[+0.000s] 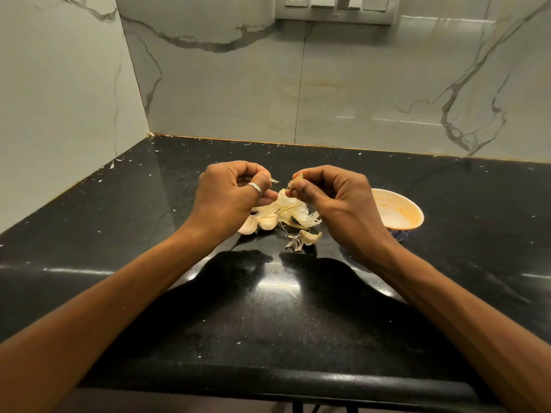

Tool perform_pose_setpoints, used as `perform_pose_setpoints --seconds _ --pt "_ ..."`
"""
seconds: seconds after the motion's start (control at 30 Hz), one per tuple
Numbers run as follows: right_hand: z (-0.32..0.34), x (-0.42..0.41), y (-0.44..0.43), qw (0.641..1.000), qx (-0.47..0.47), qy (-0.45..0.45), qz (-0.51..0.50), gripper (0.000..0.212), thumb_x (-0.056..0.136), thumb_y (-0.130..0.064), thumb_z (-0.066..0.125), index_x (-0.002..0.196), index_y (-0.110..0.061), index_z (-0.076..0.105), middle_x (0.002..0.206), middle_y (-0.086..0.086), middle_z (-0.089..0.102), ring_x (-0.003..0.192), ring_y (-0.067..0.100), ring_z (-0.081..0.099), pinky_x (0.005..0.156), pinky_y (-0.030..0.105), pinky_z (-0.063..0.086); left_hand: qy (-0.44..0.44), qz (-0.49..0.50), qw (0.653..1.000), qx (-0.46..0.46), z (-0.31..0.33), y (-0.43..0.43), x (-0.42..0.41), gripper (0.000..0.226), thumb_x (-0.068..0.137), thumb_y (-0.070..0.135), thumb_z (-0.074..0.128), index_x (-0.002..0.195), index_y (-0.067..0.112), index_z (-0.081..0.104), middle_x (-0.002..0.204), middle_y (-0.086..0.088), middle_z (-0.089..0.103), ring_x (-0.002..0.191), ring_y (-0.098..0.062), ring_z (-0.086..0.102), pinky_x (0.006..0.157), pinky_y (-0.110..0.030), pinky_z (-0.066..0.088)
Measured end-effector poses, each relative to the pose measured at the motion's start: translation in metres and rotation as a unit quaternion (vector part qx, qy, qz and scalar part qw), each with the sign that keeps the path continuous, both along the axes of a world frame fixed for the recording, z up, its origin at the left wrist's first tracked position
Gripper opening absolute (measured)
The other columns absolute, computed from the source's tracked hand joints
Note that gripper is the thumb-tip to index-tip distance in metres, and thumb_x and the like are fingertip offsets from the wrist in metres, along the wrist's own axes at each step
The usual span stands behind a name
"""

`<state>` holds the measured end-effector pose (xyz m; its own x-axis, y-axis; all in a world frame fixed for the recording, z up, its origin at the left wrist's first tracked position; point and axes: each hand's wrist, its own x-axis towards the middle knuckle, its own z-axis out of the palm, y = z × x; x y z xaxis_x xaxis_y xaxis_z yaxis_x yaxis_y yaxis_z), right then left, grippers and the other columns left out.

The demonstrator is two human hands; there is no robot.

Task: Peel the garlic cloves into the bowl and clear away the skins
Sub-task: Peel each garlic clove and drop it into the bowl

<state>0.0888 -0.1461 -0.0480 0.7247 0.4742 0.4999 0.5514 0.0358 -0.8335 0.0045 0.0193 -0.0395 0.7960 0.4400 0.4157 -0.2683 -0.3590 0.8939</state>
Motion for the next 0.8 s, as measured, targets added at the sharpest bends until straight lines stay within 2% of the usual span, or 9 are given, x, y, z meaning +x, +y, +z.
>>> perform_pose_setpoints --seconds 0.07,0.13,0.27,0.37,0.53,0.8 --pt "0.0022 -0.0016 -0.0013 0.999 0.02 0.029 0.011 0.014 0.096 -0.002 0.065 0.108 0.003 0.071 0.097 0.015 0.076 0.09 0.02 0.076 0.084 0.027 0.059 -0.007 0.014 1.0 0.006 -0.0004 0.002 0.0 0.004 0.095 0.008 0.066 0.094 0.01 0.07 0.08 -0.006 0.072 0.072 -0.014 0.075 0.065 -0.024 0.061" --pt "0.0044 -0.0036 -0.0021 0.997 0.041 0.066 0.028 0.016 0.096 0.0 0.064 0.109 0.006 0.07 0.1 0.019 0.075 0.093 0.023 0.076 0.085 0.027 0.06 -0.018 0.029 0.999 0.037 -0.0027 0.0031 -0.0005 0.004 0.094 0.009 0.068 0.095 0.012 0.071 0.082 -0.004 0.074 0.073 -0.014 0.075 0.066 -0.029 0.063" --pt "0.0071 -0.0055 -0.0024 0.984 0.08 0.146 0.058 0.017 0.097 0.0 0.062 0.109 0.009 0.068 0.103 0.025 0.073 0.096 0.03 0.075 0.087 0.031 0.061 -0.063 0.054 0.984 0.155 -0.0072 0.0018 -0.002 0.019 0.091 0.015 0.066 0.108 0.02 0.074 0.087 0.003 0.075 0.076 -0.013 0.074 0.066 -0.038 0.063" --pt "0.0066 -0.0047 -0.0024 0.98 0.079 0.171 0.07 0.018 0.098 -0.004 0.061 0.109 0.009 0.069 0.102 0.026 0.073 0.094 0.029 0.075 0.085 0.029 0.06 -0.095 0.068 0.967 0.227 -0.0071 -0.0025 -0.0042 0.02 0.088 0.02 0.063 0.101 0.02 0.077 0.081 0.006 0.074 0.071 -0.012 0.07 0.063 -0.038 0.06" --pt "0.006 -0.0035 -0.002 0.976 0.076 0.188 0.079 0.016 0.098 -0.005 0.062 0.105 0.006 0.071 0.099 0.021 0.074 0.089 0.022 0.074 0.082 0.026 0.059 -0.123 0.068 0.94 0.311 -0.0071 -0.0056 -0.0047 0.015 0.089 0.027 0.072 0.098 0.018 0.078 0.084 0.003 0.072 0.073 -0.01 0.066 0.067 -0.032 0.055" --pt "0.0052 -0.0058 -0.0006 0.977 0.066 0.185 0.082 0.017 0.096 -0.006 0.065 0.107 0.006 0.071 0.098 0.018 0.076 0.088 0.021 0.075 0.08 0.025 0.06 -0.127 0.078 0.927 0.343 -0.0089 -0.0035 -0.0026 0.014 0.091 0.026 0.07 0.097 0.015 0.078 0.083 0.002 0.073 0.071 -0.01 0.065 0.065 -0.033 0.055"
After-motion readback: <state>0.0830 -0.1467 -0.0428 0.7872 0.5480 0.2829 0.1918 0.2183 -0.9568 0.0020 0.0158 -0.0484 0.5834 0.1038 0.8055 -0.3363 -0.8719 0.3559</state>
